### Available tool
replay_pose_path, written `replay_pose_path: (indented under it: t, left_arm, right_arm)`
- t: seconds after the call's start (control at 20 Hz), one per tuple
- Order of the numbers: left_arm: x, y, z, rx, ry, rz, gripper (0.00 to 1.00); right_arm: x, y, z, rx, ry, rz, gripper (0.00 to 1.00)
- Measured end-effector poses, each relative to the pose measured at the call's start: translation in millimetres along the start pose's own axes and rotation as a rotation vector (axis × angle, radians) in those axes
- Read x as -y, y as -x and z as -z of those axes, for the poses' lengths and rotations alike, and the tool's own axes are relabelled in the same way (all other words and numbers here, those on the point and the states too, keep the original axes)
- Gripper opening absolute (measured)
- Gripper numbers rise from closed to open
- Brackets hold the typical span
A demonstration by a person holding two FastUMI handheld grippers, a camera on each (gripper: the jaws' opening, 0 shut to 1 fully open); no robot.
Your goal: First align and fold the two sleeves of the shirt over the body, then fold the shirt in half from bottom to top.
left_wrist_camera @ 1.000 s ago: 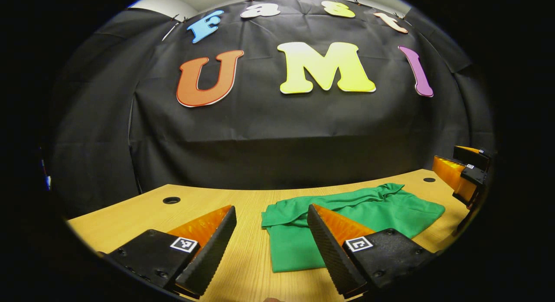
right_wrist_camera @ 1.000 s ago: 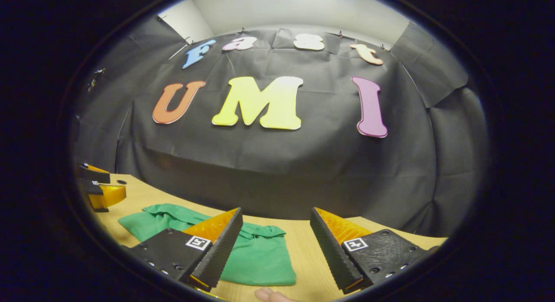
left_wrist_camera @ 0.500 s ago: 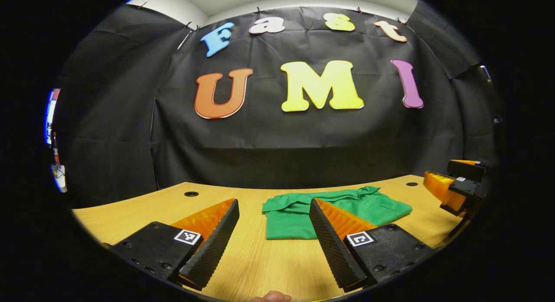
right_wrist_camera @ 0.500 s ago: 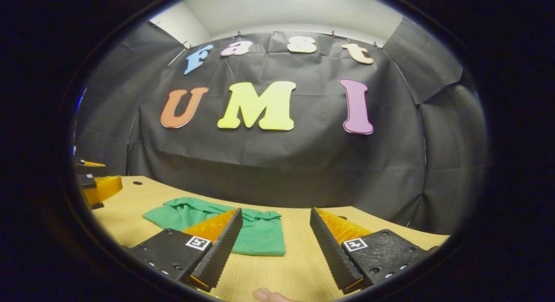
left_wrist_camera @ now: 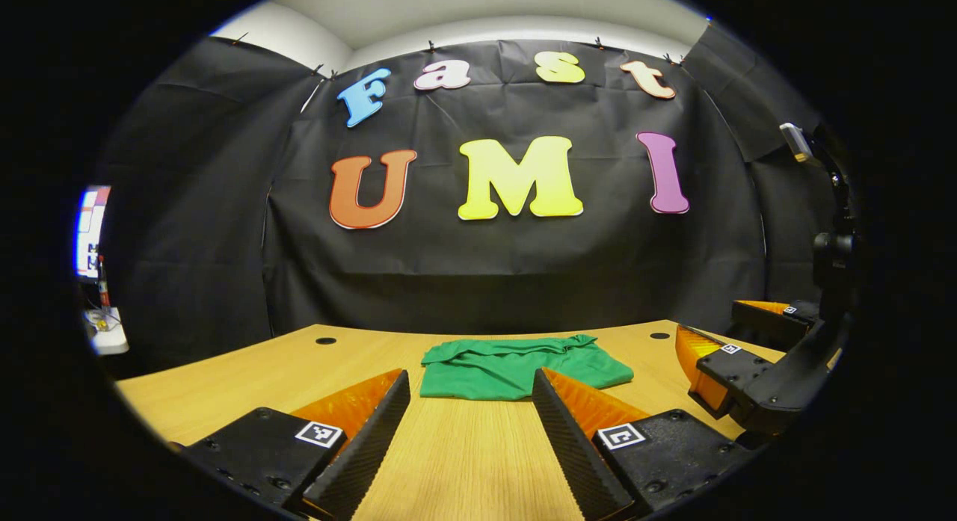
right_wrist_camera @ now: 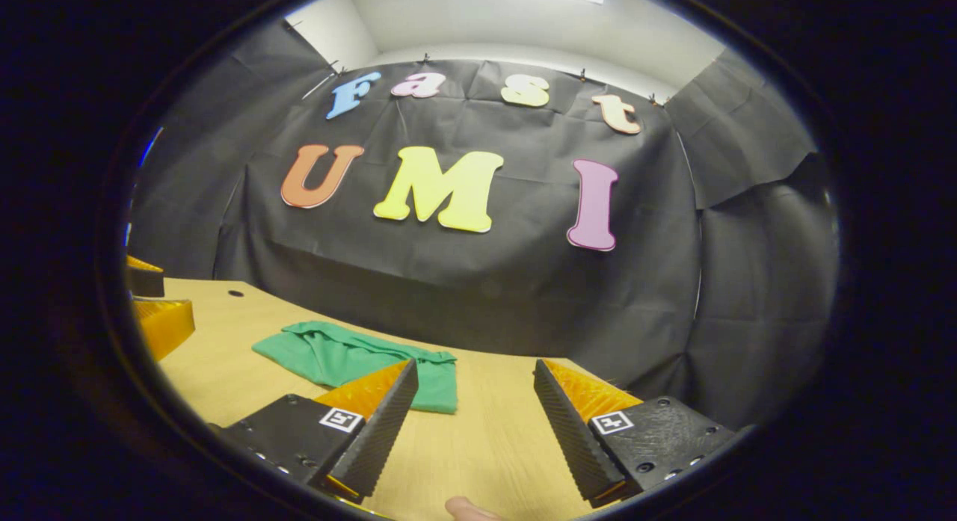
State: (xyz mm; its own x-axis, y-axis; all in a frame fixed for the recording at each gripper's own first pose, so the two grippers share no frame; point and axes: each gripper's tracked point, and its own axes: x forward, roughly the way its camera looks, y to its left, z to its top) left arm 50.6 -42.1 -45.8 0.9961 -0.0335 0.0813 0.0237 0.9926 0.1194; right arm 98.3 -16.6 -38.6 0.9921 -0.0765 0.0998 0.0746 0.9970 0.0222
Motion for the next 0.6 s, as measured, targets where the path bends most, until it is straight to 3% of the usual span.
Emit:
replay_pose_path:
  t: [0.2, 0.35, 0.6]
  left_arm:
    - [2, 28, -34, -0.003, -0.022, 0.021, 1.0]
    - [-2, 46, -48, -0.001, -0.013, 0.021, 1.0]
    - [-24, 61, -58, -0.015, 0.083, 0.021, 1.0]
  right_arm:
    - [10, 37, -19, -0.071, -0.113, -0.048, 0.95]
    - [28, 54, -36, -0.069, -0.097, 0.003, 0.94]
    - [6, 103, -80, -0.073, -0.111, -0.106, 0.95]
